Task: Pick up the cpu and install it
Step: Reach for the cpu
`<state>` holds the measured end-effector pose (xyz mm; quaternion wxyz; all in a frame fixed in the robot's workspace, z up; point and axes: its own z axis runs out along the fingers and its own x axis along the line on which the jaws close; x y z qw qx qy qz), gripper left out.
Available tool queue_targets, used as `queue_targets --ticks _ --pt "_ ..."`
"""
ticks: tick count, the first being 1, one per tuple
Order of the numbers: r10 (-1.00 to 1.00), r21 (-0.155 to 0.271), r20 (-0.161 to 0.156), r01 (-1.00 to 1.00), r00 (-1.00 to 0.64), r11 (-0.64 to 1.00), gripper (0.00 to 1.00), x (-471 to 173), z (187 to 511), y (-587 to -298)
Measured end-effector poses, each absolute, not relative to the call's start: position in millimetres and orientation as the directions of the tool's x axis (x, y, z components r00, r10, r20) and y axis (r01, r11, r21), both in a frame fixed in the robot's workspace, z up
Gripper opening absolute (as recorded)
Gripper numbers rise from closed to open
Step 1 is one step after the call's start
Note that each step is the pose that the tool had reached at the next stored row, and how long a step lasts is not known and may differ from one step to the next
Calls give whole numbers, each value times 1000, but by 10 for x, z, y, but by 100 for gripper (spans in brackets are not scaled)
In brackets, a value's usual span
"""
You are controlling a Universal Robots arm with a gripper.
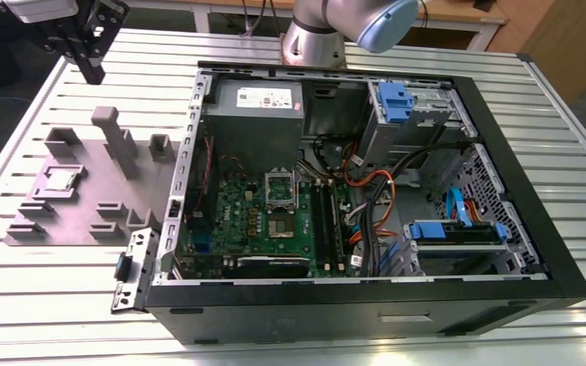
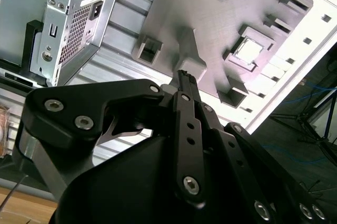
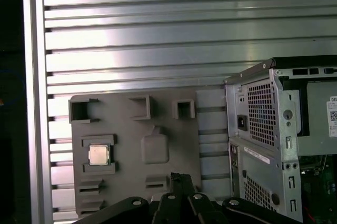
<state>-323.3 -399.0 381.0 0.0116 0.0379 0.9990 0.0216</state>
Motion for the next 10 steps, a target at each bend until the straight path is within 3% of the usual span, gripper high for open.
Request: queue_targets --ticks 10 --pt "76 44 -22 75 -997 996 11 -3259 3807 -3990"
